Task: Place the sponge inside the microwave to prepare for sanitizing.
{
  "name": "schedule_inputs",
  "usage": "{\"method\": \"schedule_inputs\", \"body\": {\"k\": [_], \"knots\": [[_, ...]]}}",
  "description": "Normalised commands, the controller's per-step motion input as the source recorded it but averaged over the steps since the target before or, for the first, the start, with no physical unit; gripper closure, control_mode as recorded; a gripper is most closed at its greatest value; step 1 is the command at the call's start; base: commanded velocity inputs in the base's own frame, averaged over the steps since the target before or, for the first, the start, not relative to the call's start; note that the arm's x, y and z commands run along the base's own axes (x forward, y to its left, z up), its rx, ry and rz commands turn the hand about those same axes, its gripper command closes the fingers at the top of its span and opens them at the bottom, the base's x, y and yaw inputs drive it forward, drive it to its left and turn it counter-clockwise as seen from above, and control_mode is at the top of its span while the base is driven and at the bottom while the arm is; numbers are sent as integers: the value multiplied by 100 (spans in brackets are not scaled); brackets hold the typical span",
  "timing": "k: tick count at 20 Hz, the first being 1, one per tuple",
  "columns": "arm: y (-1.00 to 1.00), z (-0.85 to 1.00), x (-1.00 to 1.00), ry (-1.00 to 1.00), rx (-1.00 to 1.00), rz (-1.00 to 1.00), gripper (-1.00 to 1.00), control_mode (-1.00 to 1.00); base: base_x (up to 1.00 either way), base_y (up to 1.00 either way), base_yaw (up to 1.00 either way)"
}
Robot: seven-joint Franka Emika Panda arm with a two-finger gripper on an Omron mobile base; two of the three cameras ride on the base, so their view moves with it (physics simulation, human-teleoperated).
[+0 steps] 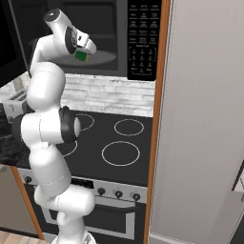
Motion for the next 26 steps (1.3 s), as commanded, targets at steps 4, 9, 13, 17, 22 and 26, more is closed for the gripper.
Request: {"method": "schedule_inputs", "body": {"k": [4, 9, 13, 17, 22, 26], "knots": [[20, -20, 33, 5, -4, 2, 100, -100, 0, 0, 0], [17, -20, 19, 2, -1, 4, 100, -100, 0, 0, 0], [7, -39, 10, 0, 8, 3, 100, -100, 0, 0, 0], [7, -31, 1, 0, 10, 1, -100, -100, 0, 0, 0], [1, -4, 3, -1, 0, 1, -100, -100, 0, 0, 0], [4, 0, 1, -3, 0, 0, -100, -100, 0, 0, 0]]}}
